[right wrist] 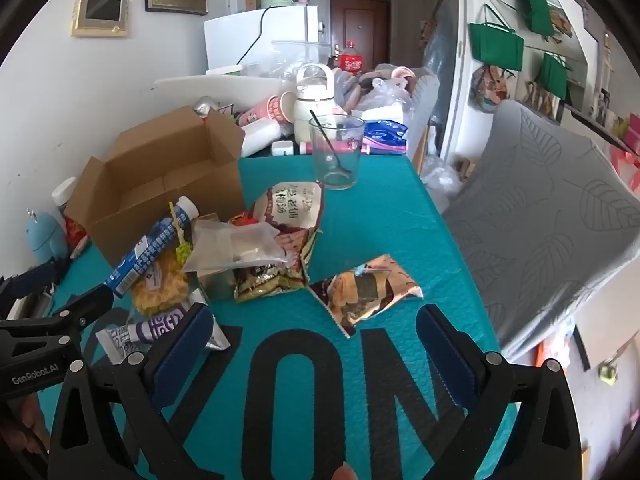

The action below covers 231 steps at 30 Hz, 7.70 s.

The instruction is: Organize snacks

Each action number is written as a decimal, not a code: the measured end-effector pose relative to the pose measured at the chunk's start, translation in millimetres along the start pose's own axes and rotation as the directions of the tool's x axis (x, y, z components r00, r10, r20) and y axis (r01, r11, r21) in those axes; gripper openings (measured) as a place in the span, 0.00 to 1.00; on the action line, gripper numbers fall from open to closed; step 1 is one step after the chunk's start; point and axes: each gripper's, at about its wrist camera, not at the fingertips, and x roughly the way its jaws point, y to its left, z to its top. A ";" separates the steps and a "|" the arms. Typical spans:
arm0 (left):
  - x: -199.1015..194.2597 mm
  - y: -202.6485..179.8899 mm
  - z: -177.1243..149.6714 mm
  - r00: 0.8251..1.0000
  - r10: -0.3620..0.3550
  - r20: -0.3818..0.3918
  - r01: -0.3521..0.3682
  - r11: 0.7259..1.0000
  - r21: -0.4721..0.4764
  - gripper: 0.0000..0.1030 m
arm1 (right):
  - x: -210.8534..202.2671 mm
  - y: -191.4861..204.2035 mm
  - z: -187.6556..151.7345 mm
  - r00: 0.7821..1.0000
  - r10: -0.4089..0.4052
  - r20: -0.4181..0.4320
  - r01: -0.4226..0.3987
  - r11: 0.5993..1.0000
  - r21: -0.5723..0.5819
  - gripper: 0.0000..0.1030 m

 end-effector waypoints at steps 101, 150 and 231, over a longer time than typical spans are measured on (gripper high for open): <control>17.2 -9.5 -10.3 0.997 -0.056 -0.056 0.059 0.997 0.057 1.00 | 20.9 -4.3 -15.1 0.998 0.013 -0.068 -0.014 1.000 -0.007 1.00; 80.2 -79.7 -19.9 0.959 -0.172 -0.226 0.207 0.968 0.140 0.39 | 68.4 -60.5 -34.6 0.985 0.028 -0.171 -0.008 0.993 0.118 1.00; 31.6 -34.5 -72.2 0.933 -0.242 -0.267 0.301 0.931 0.205 0.36 | 30.7 44.3 -91.8 0.949 0.147 -0.278 -0.203 0.961 -0.185 0.50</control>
